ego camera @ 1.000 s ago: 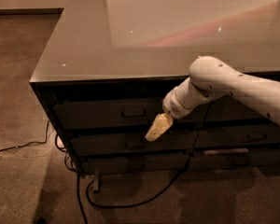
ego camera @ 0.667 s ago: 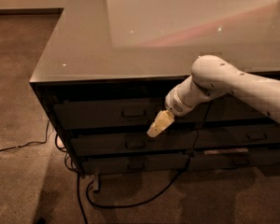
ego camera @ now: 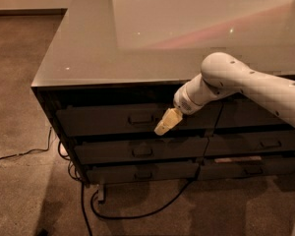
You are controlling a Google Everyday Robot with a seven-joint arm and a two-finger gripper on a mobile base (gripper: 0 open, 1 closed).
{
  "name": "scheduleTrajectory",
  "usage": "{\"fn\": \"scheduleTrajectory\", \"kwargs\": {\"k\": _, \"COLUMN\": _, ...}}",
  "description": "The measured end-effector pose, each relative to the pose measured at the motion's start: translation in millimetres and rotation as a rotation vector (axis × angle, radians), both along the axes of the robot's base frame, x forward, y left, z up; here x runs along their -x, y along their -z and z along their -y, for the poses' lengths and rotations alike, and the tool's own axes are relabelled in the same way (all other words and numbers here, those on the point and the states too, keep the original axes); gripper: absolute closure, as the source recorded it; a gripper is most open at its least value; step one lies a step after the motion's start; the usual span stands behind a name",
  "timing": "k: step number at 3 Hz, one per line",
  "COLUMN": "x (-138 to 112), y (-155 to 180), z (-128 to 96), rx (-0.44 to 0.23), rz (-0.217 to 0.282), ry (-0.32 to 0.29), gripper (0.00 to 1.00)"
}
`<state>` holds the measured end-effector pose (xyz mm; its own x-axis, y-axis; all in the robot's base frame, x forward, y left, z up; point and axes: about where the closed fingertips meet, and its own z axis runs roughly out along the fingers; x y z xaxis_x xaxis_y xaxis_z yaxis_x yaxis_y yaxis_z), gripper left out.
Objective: Open top drawer
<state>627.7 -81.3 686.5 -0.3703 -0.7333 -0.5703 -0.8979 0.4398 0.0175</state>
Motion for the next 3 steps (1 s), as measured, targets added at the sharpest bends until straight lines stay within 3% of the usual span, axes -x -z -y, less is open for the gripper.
{"fn": "scheduleTrajectory", "kwargs": {"k": 3, "x": -14, "y": 17, "z": -18, "rx": 0.039, "rz": 0.003, "ry": -0.025, "gripper": 0.00}}
